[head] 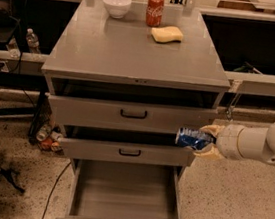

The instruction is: Pick pepsi can from bottom drawer and place on counter

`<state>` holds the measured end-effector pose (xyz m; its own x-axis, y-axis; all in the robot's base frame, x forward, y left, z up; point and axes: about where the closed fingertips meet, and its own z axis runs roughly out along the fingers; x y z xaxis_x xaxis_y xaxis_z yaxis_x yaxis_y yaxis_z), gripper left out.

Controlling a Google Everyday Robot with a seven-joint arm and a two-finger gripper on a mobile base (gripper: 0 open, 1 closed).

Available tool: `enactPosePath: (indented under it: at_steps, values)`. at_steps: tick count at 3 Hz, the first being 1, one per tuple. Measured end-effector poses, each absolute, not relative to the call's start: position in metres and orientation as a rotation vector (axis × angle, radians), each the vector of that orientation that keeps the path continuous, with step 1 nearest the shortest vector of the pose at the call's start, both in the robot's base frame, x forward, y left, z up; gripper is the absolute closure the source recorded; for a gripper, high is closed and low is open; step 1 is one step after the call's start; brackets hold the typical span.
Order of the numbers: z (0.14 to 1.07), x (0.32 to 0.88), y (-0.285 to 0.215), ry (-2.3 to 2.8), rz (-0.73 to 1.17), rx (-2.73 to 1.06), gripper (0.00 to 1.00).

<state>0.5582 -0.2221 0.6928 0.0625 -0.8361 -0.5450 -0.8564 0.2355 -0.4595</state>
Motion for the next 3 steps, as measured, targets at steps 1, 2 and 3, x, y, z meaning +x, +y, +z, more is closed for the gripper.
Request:
enactPosePath:
  at_steps: [1, 2, 3]
  values:
    - [0.693, 0.558, -0.222, 1.743, 0.033, -1.574, 1.0]
    - [0.723, 0.567, -0.223, 1.731, -0.01, -1.561, 1.0]
    - [0.77, 0.574, -0.222, 1.686, -0.064, -1.548, 1.0]
